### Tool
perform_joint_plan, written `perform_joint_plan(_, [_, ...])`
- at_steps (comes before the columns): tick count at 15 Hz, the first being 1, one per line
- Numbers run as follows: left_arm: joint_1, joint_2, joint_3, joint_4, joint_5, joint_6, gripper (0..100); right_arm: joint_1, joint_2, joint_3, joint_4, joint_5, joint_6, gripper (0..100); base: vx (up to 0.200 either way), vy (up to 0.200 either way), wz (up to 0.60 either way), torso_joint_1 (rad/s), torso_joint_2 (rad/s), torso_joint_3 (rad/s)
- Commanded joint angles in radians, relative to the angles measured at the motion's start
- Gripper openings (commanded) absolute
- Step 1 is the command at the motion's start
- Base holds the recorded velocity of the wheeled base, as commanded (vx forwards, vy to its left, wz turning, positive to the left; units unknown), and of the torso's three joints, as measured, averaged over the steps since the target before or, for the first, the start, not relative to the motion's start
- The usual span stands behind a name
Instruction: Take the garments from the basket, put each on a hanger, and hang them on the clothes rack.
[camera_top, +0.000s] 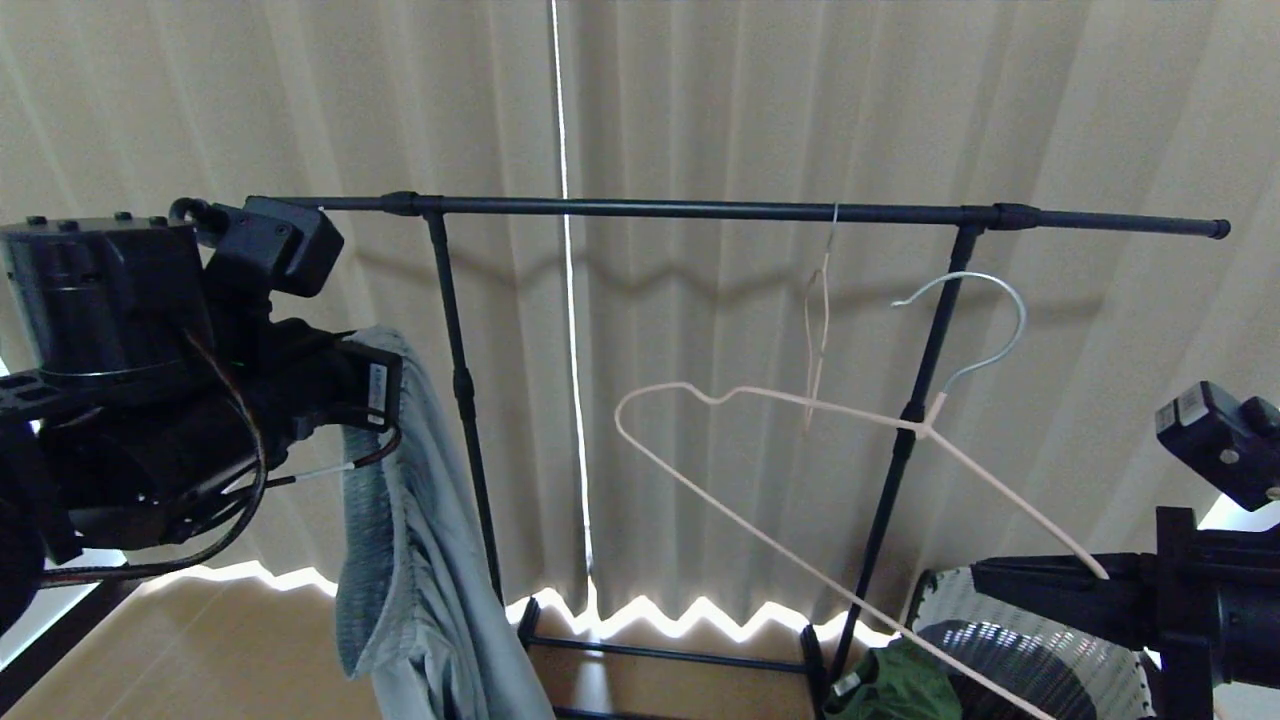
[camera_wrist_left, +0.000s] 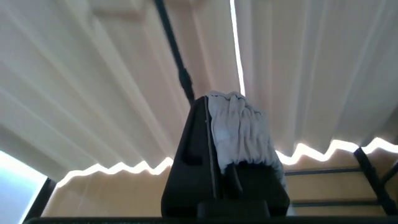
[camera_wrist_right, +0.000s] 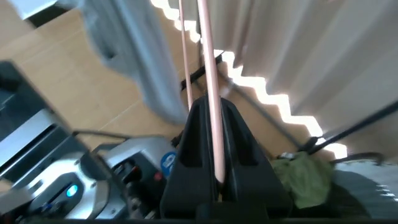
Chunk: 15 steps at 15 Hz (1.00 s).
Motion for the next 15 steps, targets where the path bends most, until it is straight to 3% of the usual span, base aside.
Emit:
perform_joint_plan(1, [-0.021,0.037,-0.042,-0.001,0.008,-0.003,0,0.054,0.037,-0.005,-0.002,-0.001,0.006,0,0.000,0.000,0.00,0.000,0.00,0.000])
perform_joint_plan(3, [-0.041,0.072,-0.088,0.001,0.025,-0.032,0,0.100,0.040,-0.017,-0.012,-0.001,0.032,0,0.000,0.000,0.00,0.000,0.00,0.000])
perform_joint_plan(6, [-0.056,0.178,-0.174,0.003,0.127,-0.049,0,0.198,0.056,-0.025,-0.066,-0.002,0.127,0,0.000,0.000,0.00,0.000,0.00,0.000])
perform_joint_plan(9, [-0.056,0.246,-0.260,0.016,0.134,-0.057,0,0.251,0.128,-0.066,-0.072,-0.002,0.138,0,0.000,0.000,0.00,0.000,0.00,0.000])
perform_joint_plan(15, [-0.114,0.249,-0.283,0.049,0.135,-0.054,0,0.270,0.218,-0.108,-0.072,-0.008,0.144,0,0.000,0.000,0.00,0.000,0.00,0.000])
